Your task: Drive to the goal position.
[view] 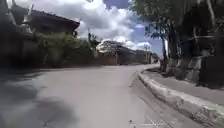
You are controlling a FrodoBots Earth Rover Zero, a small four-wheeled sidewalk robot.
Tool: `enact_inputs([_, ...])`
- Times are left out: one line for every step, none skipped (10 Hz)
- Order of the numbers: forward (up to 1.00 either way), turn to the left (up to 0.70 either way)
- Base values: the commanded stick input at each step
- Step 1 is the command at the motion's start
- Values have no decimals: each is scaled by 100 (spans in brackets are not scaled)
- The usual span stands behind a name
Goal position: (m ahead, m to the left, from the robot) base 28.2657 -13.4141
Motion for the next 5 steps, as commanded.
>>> enact_inputs([100, -40])
enact_inputs([100, -40])
enact_inputs([100, -40])
enact_inputs([100, -35])
enact_inputs([100, -15])
